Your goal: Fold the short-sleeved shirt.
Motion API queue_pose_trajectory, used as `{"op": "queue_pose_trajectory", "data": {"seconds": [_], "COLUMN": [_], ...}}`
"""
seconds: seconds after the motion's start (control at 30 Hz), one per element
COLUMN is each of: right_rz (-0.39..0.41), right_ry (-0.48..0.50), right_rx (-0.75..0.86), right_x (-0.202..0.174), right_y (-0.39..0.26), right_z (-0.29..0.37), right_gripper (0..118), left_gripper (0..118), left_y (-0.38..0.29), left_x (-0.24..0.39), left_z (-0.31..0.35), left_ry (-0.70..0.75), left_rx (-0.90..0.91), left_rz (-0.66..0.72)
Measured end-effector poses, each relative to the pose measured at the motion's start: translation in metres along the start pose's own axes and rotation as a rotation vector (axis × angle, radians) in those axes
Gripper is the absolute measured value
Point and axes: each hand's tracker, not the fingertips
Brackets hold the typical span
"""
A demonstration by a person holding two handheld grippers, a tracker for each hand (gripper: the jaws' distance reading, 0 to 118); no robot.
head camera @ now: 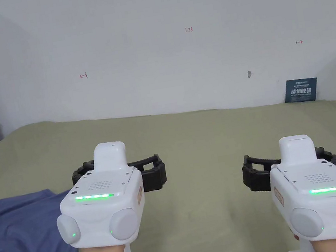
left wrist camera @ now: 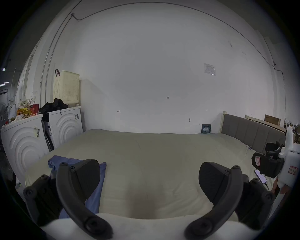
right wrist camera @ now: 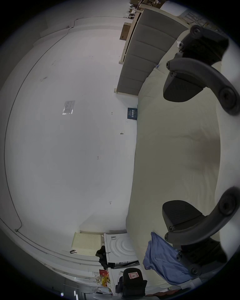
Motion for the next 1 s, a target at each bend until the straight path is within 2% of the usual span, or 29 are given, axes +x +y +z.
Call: {"op": "queue_pose_trajectory", "data": {"seconds": [1.0], "right_rz": [0.004], "right_ry": [0.003], "right_rx": [-0.006], "right_x": [-0.0023], "right_y": [-0.0032], "right_z": [0.0009], "right_gripper": [118], "left_gripper": [118], "left_y": [-0.0015], "left_x": [0.0009], "left_z": [0.0049], "left_ry": [0.002], "left_rx": [-0.010], "left_rz": [-0.015]}}
